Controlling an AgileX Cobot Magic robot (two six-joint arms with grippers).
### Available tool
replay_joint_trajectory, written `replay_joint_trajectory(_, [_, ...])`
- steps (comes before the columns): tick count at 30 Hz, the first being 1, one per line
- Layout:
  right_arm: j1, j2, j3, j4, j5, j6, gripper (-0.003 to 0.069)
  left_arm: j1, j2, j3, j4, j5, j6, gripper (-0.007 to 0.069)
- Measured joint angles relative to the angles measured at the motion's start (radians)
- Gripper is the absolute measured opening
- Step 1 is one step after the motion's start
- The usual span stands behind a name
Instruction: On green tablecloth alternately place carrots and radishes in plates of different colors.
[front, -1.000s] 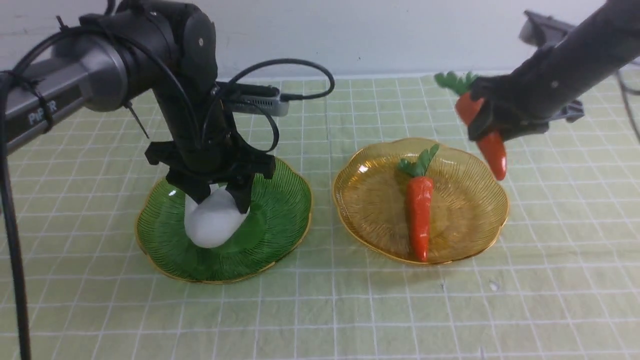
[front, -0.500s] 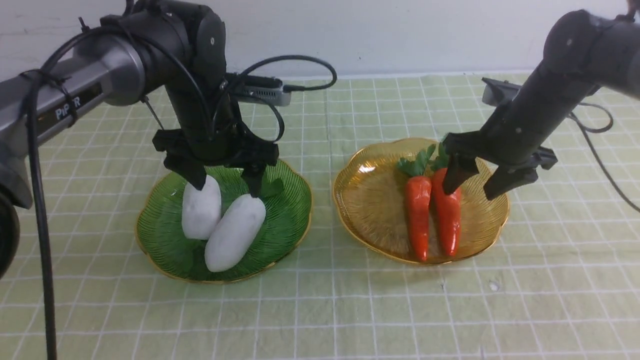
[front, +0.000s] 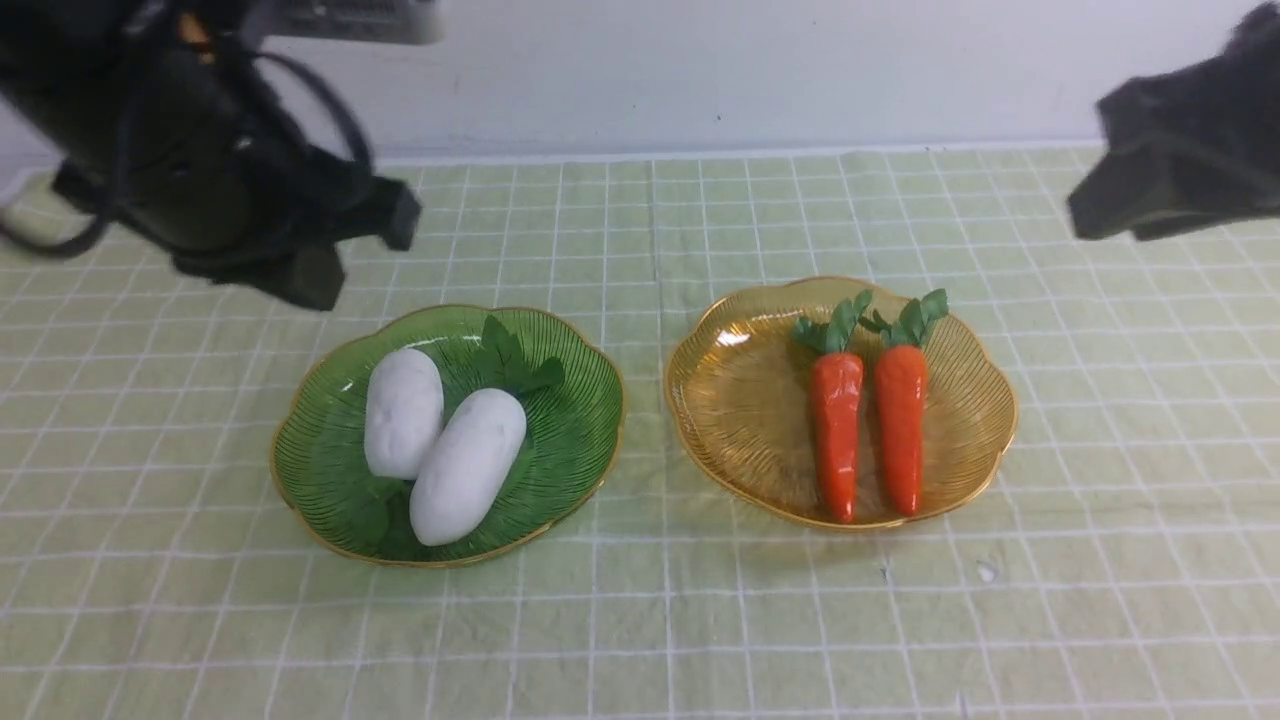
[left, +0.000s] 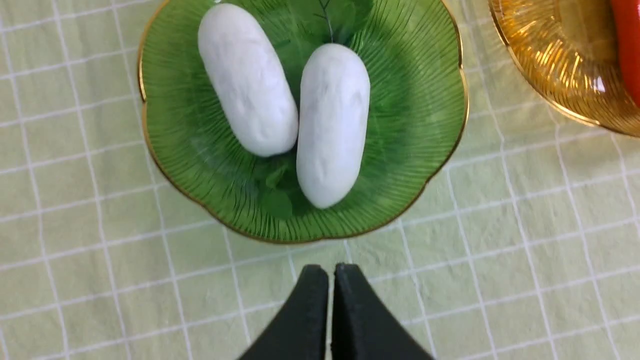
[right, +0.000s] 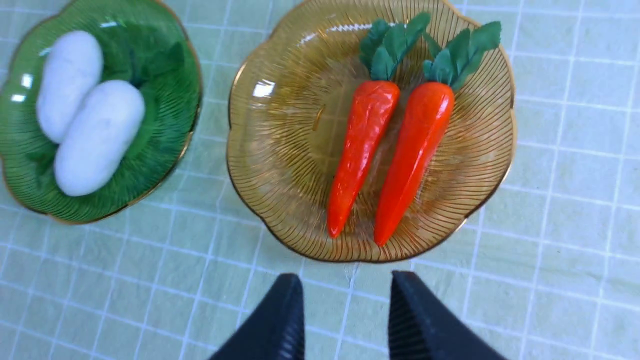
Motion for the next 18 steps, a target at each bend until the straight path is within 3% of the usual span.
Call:
replay_joint_trajectory(2, [0.000,-0.063,0.042,-0.003,-0.022,-0.003,0.0158,0.000,-0.059,0.051,0.000,-0.031,0.000,-0.0008])
replay_joint_trajectory(4, [0.000,-0.289,0.220,-0.006,-0.214,-0.022,0.0054,0.000,-0.266,0.240,-0.001,-0.145,0.000,-0.0008])
replay_joint_trajectory(6, [0.000,-0.510,0.430,0.010,-0.423,-0.058,0.0003,0.000,-0.440,0.410,-0.001,-0.264,0.000,-0.0008])
replay_joint_trajectory(11, [0.000,-0.880,0.799,0.063,-0.792,-0.127,-0.0013,0.000,-0.737,0.695,-0.005,-0.473,-0.009,-0.0008])
replay_joint_trajectory(18, [0.000,-1.241,1.115,0.171,-1.017,-0.175,-0.0015,0.000,-1.033,0.950,-0.007,-0.607,-0.010,-0.0008])
